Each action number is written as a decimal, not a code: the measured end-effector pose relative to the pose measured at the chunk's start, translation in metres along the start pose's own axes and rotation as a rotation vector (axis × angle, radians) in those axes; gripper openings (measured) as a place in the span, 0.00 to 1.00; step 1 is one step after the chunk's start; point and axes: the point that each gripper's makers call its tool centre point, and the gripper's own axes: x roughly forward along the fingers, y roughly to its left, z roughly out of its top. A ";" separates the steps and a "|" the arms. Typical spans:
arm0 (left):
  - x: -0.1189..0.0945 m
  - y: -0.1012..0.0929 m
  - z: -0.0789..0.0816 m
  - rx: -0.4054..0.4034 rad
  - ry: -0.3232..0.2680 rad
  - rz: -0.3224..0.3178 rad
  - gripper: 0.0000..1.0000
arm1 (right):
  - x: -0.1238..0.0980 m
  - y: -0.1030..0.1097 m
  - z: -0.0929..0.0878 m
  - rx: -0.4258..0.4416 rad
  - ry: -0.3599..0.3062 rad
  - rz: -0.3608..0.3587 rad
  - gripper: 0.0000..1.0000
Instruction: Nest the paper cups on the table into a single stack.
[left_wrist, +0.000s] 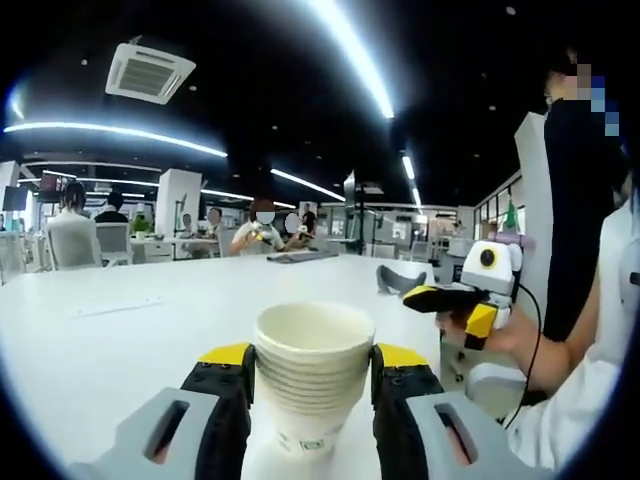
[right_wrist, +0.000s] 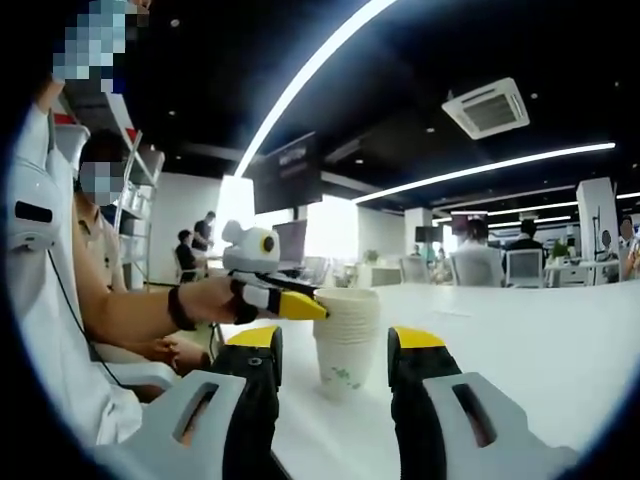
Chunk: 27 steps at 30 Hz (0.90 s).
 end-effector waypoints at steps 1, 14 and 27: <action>-0.001 0.000 -0.003 0.003 0.012 0.003 0.50 | 0.001 0.000 -0.001 0.003 0.002 0.002 0.44; -0.043 0.006 0.021 -0.014 -0.091 0.075 0.55 | 0.035 -0.007 -0.028 0.038 0.082 0.073 0.50; -0.066 -0.012 0.025 0.030 -0.120 0.143 0.52 | 0.098 -0.005 -0.083 0.014 0.263 0.183 0.56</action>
